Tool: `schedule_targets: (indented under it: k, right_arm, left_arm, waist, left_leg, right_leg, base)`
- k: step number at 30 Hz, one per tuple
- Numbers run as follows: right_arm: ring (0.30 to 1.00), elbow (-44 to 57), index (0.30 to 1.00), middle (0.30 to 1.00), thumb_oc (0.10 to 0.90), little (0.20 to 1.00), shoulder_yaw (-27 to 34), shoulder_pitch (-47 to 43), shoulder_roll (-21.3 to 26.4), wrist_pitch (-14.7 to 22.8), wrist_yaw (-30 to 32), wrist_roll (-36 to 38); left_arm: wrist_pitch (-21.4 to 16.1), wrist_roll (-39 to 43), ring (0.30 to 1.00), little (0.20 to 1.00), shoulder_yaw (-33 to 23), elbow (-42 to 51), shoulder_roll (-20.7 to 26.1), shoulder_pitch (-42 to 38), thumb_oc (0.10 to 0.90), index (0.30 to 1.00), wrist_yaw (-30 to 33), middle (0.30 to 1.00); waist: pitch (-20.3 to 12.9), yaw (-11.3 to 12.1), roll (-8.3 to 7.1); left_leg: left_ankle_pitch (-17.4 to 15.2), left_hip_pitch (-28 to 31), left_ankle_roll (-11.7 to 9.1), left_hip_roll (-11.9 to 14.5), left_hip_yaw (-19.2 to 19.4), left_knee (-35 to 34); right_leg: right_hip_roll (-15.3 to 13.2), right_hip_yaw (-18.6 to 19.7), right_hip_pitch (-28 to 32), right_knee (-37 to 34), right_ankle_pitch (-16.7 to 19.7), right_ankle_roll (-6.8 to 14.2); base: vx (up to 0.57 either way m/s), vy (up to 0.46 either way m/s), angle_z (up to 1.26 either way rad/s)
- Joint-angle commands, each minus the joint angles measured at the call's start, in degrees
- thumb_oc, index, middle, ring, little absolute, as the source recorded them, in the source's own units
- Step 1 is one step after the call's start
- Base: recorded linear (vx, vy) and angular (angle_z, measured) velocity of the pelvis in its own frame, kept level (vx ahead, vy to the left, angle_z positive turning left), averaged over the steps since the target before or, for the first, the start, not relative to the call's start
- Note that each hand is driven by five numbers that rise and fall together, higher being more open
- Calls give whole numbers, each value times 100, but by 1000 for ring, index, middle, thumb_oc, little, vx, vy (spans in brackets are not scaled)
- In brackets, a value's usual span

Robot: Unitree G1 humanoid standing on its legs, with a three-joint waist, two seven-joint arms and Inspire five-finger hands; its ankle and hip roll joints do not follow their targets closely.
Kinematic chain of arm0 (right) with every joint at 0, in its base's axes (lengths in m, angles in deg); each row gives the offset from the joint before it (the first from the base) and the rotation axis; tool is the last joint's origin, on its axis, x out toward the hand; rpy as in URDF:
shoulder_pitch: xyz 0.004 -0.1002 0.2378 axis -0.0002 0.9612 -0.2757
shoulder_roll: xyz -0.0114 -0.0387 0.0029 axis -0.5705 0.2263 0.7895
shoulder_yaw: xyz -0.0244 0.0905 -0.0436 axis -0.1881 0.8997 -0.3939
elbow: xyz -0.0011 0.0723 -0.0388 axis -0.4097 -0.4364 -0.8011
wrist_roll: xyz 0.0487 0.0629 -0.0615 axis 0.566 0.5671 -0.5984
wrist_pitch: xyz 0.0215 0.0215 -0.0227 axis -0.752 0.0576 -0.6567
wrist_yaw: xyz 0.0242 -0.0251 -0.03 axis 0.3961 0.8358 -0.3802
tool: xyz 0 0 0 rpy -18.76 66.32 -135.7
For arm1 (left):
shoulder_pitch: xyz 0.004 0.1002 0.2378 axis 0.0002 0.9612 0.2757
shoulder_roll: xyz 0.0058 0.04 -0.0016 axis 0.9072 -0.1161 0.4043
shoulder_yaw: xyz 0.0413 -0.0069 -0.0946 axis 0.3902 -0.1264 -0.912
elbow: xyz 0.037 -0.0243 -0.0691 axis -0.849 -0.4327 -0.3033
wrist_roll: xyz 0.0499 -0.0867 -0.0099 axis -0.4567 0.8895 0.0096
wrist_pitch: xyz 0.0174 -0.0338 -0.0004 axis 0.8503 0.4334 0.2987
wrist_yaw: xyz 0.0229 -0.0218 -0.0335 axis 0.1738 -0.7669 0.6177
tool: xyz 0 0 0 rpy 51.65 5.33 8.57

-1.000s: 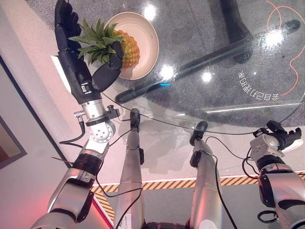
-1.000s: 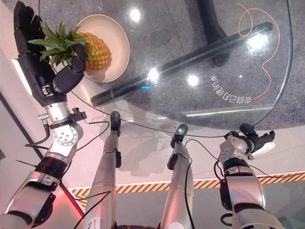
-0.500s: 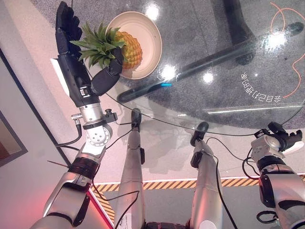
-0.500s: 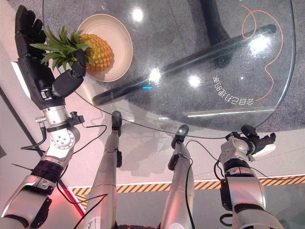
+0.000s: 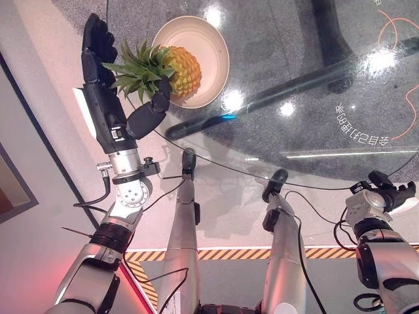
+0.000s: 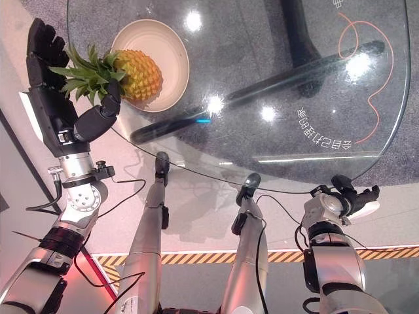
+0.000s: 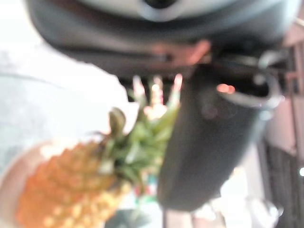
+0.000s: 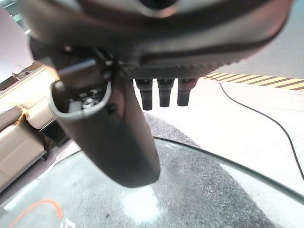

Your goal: Pick up the fruit to the plate

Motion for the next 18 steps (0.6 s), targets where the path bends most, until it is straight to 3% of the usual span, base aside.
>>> schedule_targets:
  k: [1,18]
  right_arm:
    - [900,-62,900,900,800,900,191,418,502,328,55,209]
    - [900,-50,900,900,800,900,222,472,486,335,44,215]
  left_arm:
    - [-390,-210,900,900,-44,702,72,-137,800,900,19,900]
    - [-522,-45,900,900,-4,1256,140,-81,800,900,-304,900]
  waist:
    - [-137,12,89]
    - [-137,27,115]
  left_leg:
    - [-984,0,293,-212,-25,820]
    - [-976,40,314,-227,-24,790]
  right_leg:
    - [120,-210,151,-498,368,-17]
    - [116,-214,195,-523,385,-15]
  base:
    - [-1,-10,3]
    - [0,0,0]
